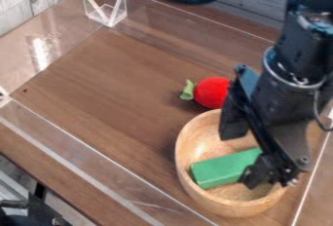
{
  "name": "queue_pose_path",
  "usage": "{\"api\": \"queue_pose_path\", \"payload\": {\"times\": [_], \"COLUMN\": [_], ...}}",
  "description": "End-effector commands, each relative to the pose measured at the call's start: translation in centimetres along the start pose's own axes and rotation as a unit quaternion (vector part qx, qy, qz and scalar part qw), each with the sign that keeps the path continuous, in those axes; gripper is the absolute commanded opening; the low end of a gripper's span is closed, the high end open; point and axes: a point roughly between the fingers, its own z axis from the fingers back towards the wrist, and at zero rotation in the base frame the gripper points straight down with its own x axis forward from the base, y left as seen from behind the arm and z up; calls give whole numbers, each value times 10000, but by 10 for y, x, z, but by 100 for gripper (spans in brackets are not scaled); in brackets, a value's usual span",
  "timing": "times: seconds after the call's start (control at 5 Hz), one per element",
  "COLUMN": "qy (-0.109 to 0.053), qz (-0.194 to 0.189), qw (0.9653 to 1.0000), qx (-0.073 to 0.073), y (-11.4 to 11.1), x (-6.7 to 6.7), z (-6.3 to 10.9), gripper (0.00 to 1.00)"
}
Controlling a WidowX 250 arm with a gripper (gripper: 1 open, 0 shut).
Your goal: Remove the green block from the brown bowl and put it on the table
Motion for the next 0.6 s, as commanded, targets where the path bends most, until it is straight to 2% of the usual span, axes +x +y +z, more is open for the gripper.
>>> {"api": "queue_pose_path", "payload": {"times": [0.0, 0.4], "qy": [-327, -510], "qz": [143, 236], "qw": [9993, 9984], "qx": [52, 80], "y": [8, 9], "x": [2, 2], "z": [11, 12], "gripper": [100, 100]}}
